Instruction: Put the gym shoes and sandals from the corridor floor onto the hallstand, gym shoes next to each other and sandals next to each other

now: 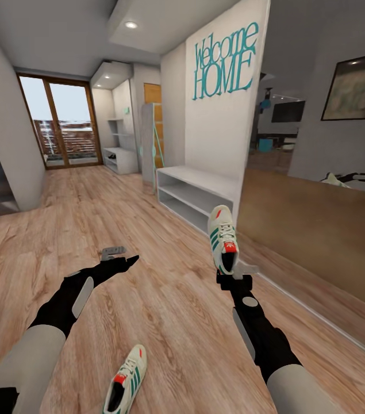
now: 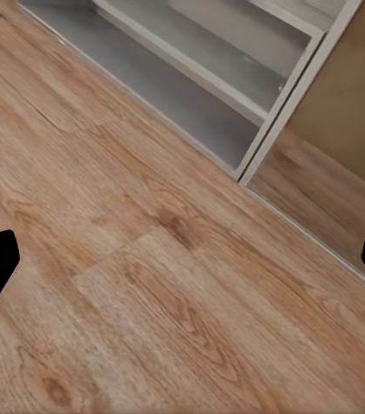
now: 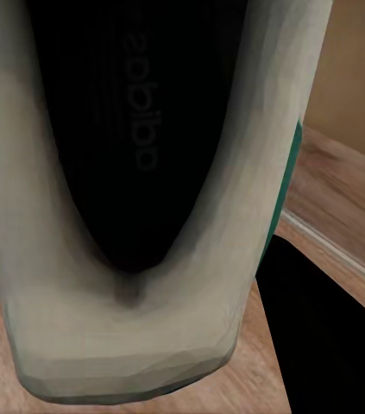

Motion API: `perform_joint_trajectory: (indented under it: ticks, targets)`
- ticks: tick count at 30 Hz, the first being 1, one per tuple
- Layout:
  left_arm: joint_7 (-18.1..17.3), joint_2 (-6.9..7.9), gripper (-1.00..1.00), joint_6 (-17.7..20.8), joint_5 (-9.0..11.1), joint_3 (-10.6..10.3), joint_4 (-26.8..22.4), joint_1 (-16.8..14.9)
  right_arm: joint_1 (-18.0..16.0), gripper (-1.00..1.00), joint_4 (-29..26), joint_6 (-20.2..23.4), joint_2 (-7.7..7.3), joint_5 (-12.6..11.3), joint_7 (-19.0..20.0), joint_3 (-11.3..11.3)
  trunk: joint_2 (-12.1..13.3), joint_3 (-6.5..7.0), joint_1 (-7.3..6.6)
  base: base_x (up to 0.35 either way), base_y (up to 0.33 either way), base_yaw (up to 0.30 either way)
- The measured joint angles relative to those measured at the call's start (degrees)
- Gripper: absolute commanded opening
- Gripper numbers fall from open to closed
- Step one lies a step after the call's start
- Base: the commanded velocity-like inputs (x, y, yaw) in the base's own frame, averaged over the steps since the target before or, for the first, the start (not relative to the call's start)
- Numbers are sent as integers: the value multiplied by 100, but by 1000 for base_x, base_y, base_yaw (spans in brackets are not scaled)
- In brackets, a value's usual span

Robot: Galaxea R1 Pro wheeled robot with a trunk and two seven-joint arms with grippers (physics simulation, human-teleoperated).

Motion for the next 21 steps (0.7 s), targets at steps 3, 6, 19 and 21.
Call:
perform_joint_trajectory:
  ticks: [3, 6, 19, 21]
  targets:
    - [0, -2, 100, 0, -1, 0, 0, -1, 0, -100, -1, 0, 0, -1, 0, 0, 0, 0, 0, 91, 179, 0]
    - [0, -4, 100, 0, -2, 0, 0, -1, 1, -100, -1, -1, -1, 0, 0, 0, 0, 0, -1, 120, 256, 0]
    - [0, -4, 100, 0, 0, 0, 0, 1, 0, -100, 0, 0, 0, 0, 0, 0, 0, 0, 0, 52, 118, 0]
    - [0, -4, 100, -3, 1, 0, 0, 0, 0, -100, 0, 0, 0, 0, 0, -1, 0, 0, 0, 3, 7, 0]
